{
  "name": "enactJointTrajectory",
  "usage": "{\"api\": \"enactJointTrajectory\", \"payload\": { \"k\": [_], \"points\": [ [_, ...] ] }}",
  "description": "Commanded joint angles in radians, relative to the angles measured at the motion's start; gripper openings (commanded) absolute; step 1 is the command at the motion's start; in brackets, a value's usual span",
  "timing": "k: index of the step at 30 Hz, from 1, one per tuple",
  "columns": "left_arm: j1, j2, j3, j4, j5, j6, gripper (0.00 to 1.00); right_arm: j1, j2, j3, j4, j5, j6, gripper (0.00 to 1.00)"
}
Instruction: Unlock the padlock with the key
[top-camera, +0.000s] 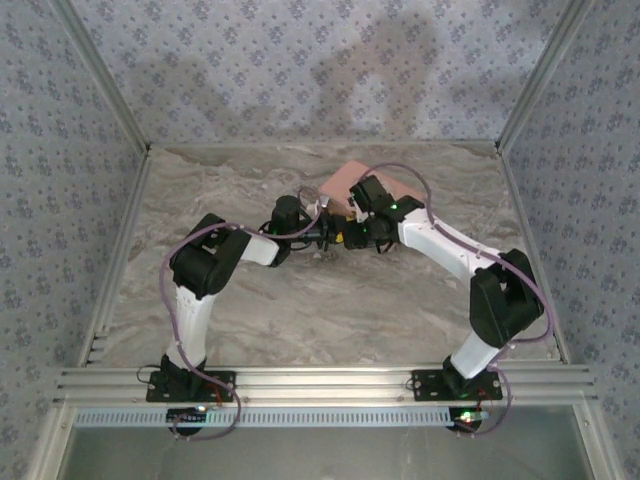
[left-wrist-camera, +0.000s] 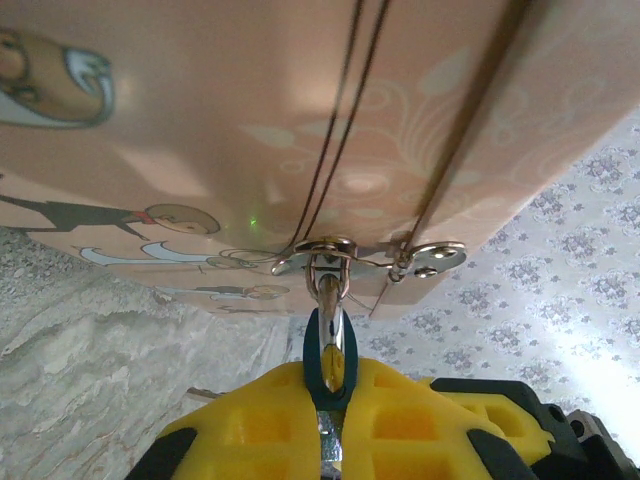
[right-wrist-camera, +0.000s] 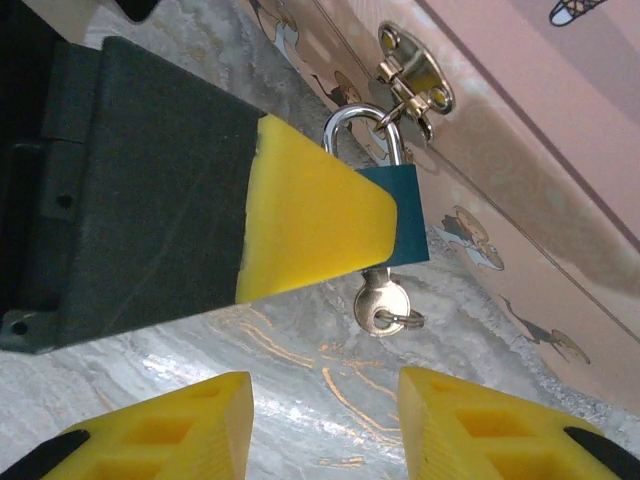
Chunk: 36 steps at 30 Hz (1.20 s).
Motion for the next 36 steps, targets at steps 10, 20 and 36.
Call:
{"api": "enactJointTrajectory", "payload": {
  "k": [10, 20, 36],
  "points": [
    [-0.005, -0.062, 0.011, 0.066, 0.046, 0.019, 0.00, 0.025, 0.091, 0.095, -0.080, 0.136, -0.102, 0.43],
    [-0.006, -0.056, 0.015, 0.069, 0.051, 0.015, 0.00, 0.036, 0.144, 0.150, -0.104, 0.200, -0.167, 0.39],
    [-0.004, -0.044, 0.027, 0.066, 0.066, 0.013, 0.00, 0.045, 0.175, 0.158, -0.111, 0.129, -0.195, 0.00]
  ]
}}
